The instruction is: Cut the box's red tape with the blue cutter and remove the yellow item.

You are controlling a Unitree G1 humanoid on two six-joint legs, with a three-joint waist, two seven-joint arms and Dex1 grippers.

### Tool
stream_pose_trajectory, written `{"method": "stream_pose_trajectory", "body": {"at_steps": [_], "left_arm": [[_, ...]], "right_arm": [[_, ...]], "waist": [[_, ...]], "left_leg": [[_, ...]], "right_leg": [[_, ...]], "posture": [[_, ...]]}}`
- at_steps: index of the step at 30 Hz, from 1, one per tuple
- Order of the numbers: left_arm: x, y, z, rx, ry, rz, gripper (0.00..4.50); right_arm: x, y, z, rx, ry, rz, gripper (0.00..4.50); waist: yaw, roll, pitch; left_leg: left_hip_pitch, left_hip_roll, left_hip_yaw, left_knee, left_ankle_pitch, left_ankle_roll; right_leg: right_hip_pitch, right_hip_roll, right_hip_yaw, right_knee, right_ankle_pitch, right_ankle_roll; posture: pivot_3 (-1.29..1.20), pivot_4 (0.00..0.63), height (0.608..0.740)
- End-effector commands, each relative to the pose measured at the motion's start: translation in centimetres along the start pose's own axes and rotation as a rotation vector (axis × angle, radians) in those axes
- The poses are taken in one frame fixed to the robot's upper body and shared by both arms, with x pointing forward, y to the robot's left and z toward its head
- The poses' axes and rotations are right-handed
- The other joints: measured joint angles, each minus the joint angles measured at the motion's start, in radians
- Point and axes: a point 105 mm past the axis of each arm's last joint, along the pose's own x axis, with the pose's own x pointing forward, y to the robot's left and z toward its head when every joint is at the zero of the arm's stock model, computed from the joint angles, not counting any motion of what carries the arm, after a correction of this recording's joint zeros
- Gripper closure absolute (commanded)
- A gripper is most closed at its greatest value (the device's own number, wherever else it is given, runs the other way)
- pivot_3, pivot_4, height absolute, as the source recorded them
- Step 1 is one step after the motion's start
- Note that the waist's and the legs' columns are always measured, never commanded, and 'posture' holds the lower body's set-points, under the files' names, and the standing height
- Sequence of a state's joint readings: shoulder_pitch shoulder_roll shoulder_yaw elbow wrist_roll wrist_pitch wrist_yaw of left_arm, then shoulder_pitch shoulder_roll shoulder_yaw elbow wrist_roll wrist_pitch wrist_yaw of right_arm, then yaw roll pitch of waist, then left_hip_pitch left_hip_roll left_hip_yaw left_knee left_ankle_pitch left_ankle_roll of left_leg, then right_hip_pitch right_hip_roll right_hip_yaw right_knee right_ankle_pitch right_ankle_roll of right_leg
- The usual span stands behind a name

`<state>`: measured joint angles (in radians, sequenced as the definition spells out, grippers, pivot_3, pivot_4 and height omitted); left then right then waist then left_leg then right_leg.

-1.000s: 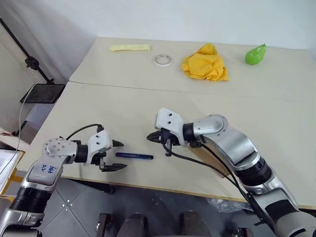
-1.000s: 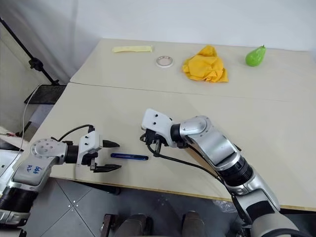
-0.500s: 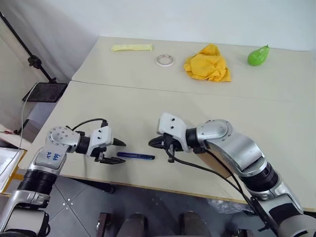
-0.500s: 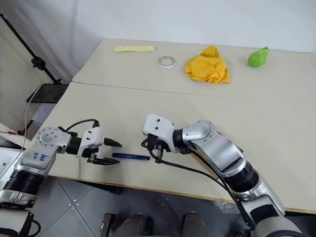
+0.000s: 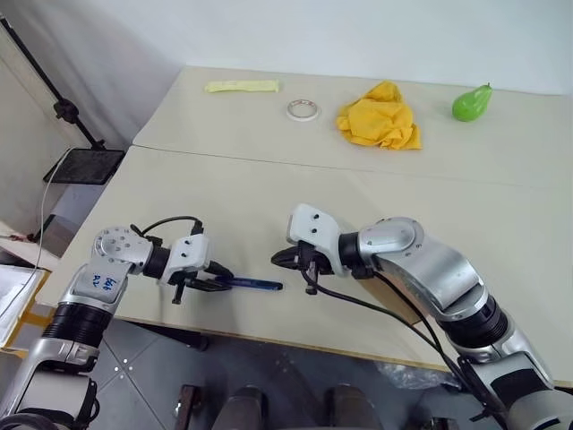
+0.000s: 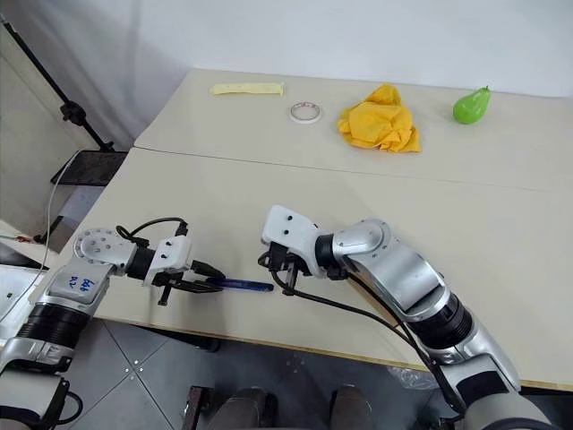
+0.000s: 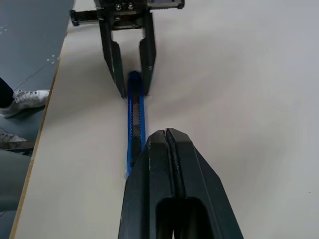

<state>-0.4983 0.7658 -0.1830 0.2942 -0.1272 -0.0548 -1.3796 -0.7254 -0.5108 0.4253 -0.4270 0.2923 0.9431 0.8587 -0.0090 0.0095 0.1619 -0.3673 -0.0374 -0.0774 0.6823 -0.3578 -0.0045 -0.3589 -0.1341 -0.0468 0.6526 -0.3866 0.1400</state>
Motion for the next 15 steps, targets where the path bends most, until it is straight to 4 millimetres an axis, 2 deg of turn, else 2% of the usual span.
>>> {"method": "stream_pose_trajectory", "body": {"at_steps": [1, 7, 15], "left_arm": [[2.2, -2.9, -2.7, -0.076, 0.086, -0.137, 3.64], [2.4, -3.5, -2.6, -0.071, 0.089, -0.147, 3.64], [2.2, -4.0, -2.6, -0.065, 0.119, -0.14, 3.64]], "right_arm": [[-0.8, 0.1, 0.8, -0.027, -0.028, -0.016, 4.5], [-0.8, 0.4, 0.5, -0.031, -0.011, -0.007, 4.5], [0.1, 1.3, -1.5, -0.038, 0.094, 0.043, 4.5]], "waist": [[0.0, 0.0, 0.0], [0.0, 0.0, 0.0], [-0.006, 0.0, 0.0]], "left_leg": [[0.0, 0.0, 0.0, 0.0, 0.0, 0.0], [0.0, 0.0, 0.0, 0.0, 0.0, 0.0], [0.0, 0.0, 0.0, -0.001, 0.0, 0.0]], "right_leg": [[0.0, 0.0, 0.0, 0.0, 0.0, 0.0], [0.0, 0.0, 0.0, 0.0, 0.0, 0.0], [0.0, 0.0, 0.0, -0.001, 0.0, 0.0]], "posture": [[0.0, 0.15, 0.74], [0.0, 0.15, 0.74], [0.0, 0.15, 0.74]]}}
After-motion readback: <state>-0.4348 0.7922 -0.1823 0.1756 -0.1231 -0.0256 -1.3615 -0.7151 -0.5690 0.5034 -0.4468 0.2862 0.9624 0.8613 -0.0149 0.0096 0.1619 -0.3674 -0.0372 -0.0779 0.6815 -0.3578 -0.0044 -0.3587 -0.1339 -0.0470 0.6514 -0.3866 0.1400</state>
